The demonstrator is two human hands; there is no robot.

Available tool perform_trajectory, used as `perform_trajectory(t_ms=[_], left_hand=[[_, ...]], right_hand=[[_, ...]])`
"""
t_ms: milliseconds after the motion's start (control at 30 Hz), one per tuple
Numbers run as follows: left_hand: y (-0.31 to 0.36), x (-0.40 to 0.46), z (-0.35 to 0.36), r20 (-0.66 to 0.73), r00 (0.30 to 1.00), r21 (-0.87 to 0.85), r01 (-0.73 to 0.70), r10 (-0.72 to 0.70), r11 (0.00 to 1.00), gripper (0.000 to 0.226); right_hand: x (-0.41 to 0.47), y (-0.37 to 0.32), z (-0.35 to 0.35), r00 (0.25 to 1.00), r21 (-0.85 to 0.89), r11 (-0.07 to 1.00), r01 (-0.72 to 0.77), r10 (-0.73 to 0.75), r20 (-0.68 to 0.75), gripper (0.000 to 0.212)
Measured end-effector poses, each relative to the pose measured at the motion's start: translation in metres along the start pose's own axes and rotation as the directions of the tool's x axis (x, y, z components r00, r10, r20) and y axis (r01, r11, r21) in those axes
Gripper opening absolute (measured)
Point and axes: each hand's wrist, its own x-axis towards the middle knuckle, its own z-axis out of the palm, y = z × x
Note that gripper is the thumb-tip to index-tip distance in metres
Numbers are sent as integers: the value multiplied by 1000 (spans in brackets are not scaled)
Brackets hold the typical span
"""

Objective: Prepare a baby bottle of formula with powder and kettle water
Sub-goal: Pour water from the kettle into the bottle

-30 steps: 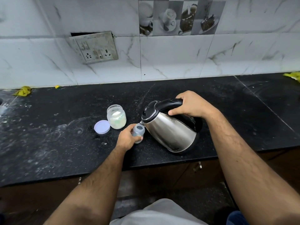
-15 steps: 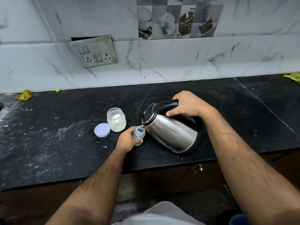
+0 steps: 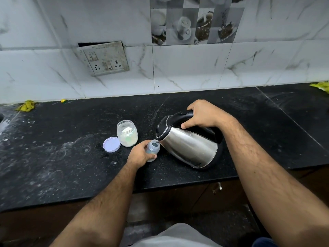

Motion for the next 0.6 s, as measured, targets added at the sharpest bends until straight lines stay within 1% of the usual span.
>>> perform_trajectory(t_ms=[100,367,500,600], left_hand=[[2,-1,-1,3,1000,10,-4,4,1000,58],[-1,2,-2,8,1000,19,7,-7,1000,60],[-1,4,-2,15,1000,30,4,-4,1000,59],[0,4,-3,16,1000,42,9,-9,999,59]], right_hand=[[2,-3,-1,1000,-28,1000,1,-1,9,39],[5,-9,-3,999,-69,997,21,-19,27,37],[7,-12,-5,999,-94,995,28,-26,24,42],[7,-13,-7,999,-101,994,28,-25,33,39]])
